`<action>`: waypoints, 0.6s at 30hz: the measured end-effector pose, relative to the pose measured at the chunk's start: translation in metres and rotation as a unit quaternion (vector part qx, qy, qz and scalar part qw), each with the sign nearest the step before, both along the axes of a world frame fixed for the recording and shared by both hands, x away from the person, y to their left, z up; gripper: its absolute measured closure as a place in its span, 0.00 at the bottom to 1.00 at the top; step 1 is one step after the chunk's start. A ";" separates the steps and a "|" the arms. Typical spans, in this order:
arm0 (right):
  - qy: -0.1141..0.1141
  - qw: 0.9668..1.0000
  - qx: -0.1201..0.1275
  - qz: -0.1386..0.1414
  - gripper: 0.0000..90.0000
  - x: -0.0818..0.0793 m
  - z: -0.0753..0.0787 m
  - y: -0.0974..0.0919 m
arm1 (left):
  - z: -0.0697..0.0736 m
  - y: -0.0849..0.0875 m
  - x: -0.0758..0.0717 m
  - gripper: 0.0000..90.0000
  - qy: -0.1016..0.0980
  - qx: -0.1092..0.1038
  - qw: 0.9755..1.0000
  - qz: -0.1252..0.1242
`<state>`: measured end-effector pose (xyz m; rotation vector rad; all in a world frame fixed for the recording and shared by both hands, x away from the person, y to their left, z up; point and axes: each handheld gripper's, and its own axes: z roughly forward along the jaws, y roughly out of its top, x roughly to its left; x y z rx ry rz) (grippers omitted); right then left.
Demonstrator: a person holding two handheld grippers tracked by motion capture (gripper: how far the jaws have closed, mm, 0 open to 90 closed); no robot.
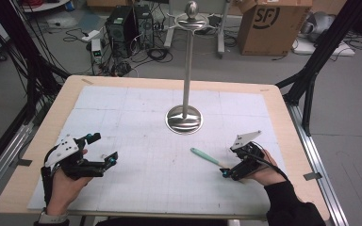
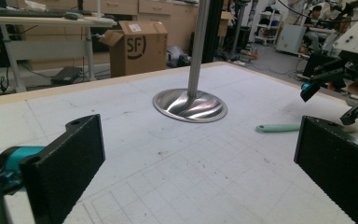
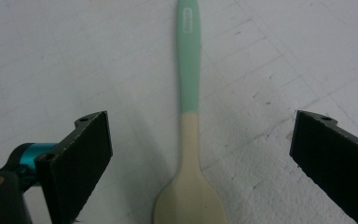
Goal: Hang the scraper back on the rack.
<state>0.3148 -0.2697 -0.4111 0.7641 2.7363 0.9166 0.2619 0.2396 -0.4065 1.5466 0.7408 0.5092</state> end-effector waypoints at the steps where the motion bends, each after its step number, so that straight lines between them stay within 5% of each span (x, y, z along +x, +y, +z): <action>1: 0.005 1.000 -0.011 0.005 0.08 0.004 0.000 0.003 | 0.000 0.000 0.000 0.02 0.000 0.001 1.000 -0.001; 12: 0.017 0.998 -0.064 0.011 0.30 0.012 -0.002 0.014 | 0.000 -0.001 0.000 0.02 0.005 -0.001 1.000 -0.004; 18: 0.040 0.995 -0.084 0.021 0.53 0.011 -0.002 0.018 | 0.000 -0.001 0.000 0.02 0.005 -0.003 1.000 -0.004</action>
